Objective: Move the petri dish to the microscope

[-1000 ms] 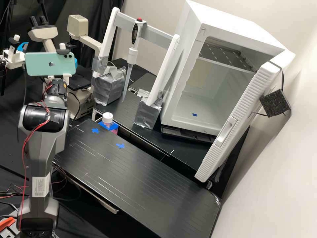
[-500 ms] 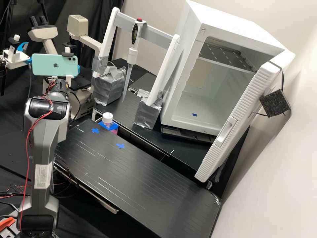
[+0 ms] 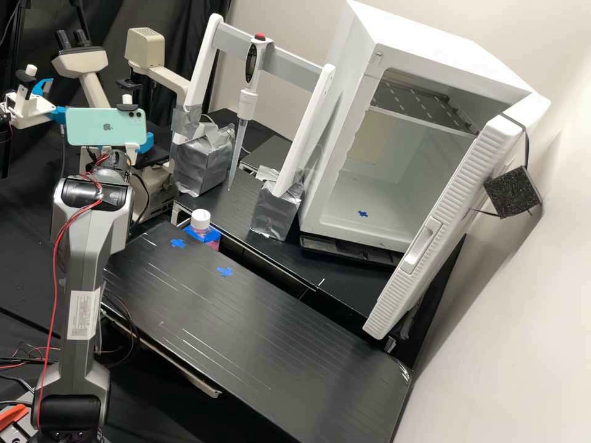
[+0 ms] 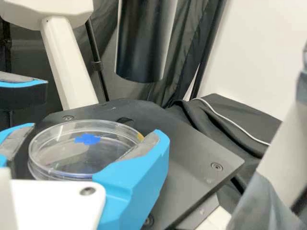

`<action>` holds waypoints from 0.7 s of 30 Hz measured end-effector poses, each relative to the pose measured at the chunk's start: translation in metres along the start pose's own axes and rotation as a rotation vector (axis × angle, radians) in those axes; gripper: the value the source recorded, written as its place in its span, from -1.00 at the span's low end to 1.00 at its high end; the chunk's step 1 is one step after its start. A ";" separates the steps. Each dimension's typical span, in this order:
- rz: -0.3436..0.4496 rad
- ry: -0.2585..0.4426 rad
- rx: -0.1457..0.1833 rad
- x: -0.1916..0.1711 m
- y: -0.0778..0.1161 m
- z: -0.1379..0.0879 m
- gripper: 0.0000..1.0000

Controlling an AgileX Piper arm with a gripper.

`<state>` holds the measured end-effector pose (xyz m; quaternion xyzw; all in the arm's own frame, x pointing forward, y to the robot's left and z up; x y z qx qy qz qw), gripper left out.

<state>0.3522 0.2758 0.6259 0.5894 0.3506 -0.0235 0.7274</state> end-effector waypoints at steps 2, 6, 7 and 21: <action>0.004 -0.002 -0.002 0.003 0.001 0.002 -1.00; 0.012 -0.004 -0.001 0.006 0.003 0.004 -1.00; 0.012 -0.006 -0.001 0.007 0.004 0.004 -1.00; 0.007 -0.016 0.001 0.025 0.009 0.005 -1.00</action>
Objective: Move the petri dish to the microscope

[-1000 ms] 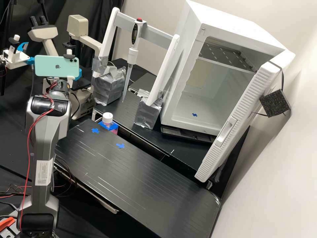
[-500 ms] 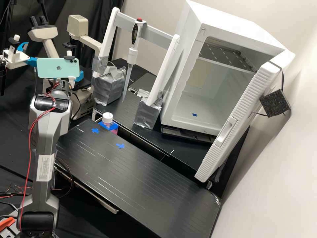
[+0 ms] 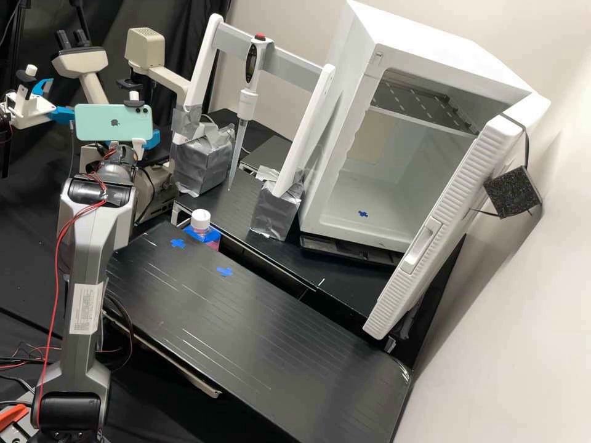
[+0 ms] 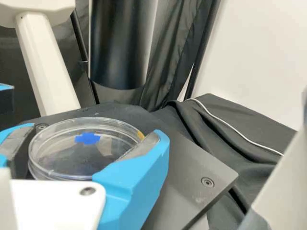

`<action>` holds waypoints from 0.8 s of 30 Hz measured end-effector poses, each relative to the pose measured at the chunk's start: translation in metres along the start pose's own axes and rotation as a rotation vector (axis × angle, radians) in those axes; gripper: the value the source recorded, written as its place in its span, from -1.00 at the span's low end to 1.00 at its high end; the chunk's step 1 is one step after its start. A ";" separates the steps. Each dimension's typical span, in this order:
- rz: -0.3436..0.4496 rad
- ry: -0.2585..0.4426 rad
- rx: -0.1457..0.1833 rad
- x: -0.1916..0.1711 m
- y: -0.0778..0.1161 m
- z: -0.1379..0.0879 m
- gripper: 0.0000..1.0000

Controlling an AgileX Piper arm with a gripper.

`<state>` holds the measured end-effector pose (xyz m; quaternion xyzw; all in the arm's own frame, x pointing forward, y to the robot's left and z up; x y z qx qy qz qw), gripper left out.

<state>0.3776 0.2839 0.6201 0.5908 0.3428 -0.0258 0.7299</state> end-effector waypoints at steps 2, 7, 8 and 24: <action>-0.004 -0.002 0.002 0.003 0.000 0.000 -1.00; -0.017 -0.009 0.018 0.004 0.003 -0.002 -1.00; -0.018 -0.008 0.024 0.005 0.002 -0.002 -1.00; -0.027 -0.029 0.064 0.012 0.010 0.003 1.00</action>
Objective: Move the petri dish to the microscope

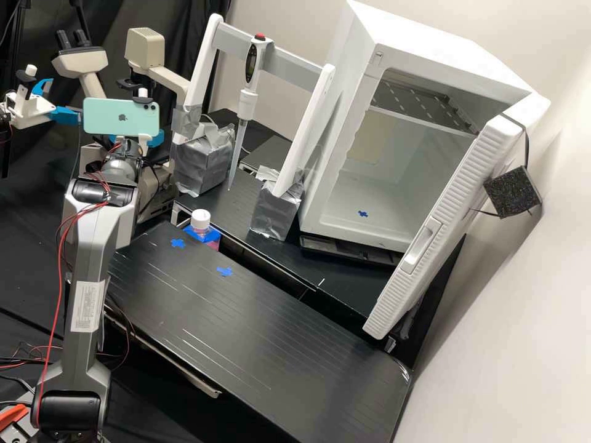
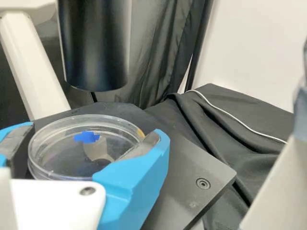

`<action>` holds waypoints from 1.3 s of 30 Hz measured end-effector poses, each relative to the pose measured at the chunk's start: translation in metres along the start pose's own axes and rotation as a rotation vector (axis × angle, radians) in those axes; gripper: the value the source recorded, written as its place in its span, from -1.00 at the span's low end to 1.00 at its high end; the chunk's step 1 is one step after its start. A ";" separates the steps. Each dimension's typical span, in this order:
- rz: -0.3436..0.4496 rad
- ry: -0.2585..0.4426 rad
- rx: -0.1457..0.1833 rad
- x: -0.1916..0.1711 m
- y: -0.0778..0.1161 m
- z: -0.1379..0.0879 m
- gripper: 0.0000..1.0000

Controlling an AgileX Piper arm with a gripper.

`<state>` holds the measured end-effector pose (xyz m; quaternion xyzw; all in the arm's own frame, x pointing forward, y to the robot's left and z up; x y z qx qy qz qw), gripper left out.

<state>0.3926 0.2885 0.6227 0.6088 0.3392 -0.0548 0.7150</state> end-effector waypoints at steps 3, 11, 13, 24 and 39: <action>-0.005 -0.002 -0.004 0.000 0.000 -0.001 1.00; -0.007 0.003 -0.025 0.001 0.004 -0.004 1.00; -0.013 0.003 -0.032 0.001 0.002 -0.003 1.00; -0.005 -0.012 0.049 -0.040 0.009 0.013 1.00; 0.219 0.265 0.012 -0.198 0.014 -0.017 1.00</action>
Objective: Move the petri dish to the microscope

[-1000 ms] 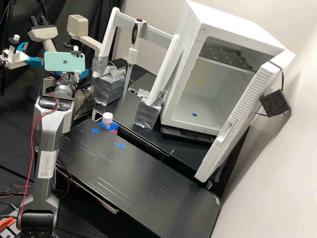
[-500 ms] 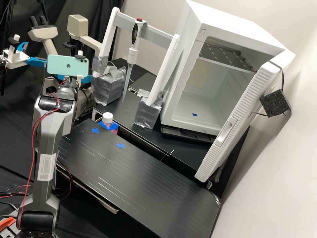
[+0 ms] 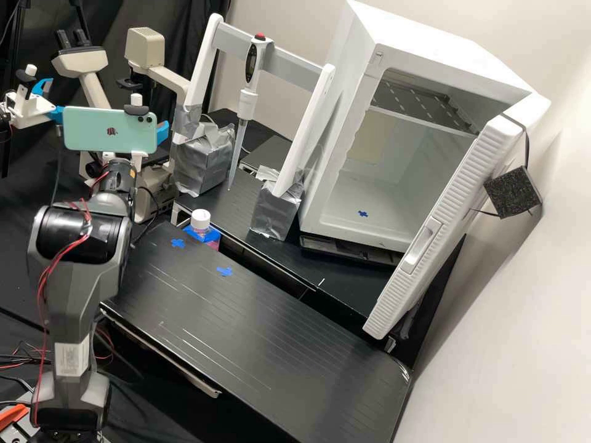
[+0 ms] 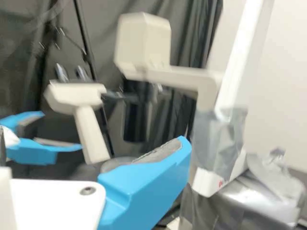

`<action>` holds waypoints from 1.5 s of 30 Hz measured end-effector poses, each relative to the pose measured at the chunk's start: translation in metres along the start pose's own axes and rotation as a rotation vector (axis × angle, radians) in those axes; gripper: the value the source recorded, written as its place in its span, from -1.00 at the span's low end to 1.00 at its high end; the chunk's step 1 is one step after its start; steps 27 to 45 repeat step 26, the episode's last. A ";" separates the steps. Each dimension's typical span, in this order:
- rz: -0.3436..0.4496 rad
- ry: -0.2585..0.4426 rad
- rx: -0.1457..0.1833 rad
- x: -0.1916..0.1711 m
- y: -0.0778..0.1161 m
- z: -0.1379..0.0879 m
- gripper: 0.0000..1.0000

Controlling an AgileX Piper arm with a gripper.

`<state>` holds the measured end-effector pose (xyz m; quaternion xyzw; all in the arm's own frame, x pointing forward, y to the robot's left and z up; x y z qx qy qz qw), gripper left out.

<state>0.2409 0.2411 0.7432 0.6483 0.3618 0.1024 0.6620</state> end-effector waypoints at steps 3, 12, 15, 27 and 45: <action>0.029 0.043 -0.005 -0.026 0.002 -0.011 1.00; 0.212 0.046 -0.009 -0.104 0.010 -0.017 1.00; 0.325 0.004 -0.006 -0.126 0.015 -0.011 1.00; 0.526 -0.127 0.024 -0.182 0.016 0.028 1.00; 0.526 -0.127 0.024 -0.182 0.016 0.028 1.00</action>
